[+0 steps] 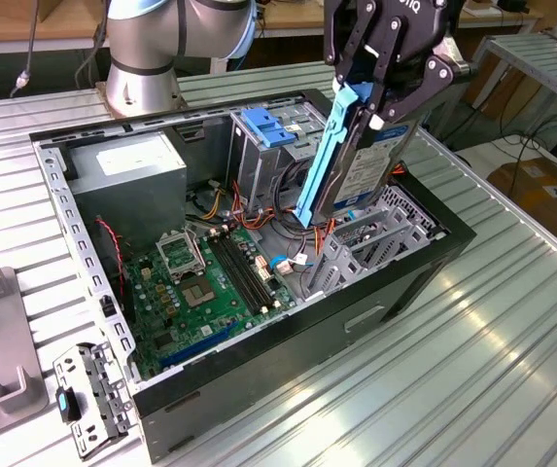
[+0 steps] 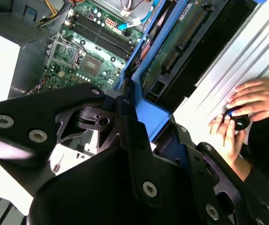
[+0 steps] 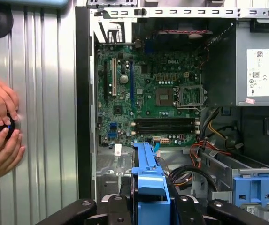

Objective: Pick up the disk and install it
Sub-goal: 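Insert the disk into the insertion slot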

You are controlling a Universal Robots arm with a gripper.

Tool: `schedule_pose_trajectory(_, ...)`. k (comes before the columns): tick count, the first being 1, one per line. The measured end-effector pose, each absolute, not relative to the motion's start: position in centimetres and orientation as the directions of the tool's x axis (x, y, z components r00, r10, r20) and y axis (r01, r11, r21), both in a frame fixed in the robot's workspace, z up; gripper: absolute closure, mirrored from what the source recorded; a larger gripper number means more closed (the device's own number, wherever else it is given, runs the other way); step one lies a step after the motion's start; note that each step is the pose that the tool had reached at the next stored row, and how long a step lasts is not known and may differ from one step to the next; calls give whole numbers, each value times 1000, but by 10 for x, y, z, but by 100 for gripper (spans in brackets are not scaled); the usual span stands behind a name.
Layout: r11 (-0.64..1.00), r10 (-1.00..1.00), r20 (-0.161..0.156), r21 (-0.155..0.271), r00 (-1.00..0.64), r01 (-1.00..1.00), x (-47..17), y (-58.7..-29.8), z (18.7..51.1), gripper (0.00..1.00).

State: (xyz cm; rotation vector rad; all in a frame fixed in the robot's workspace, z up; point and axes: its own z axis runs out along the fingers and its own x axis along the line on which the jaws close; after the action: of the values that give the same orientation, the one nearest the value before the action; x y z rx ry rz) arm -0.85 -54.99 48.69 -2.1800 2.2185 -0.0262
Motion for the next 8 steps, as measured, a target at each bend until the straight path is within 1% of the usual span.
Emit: schedule_pose_trajectory(8,40,-999,-10,-36,-39,-999,-2,-551,480,63)
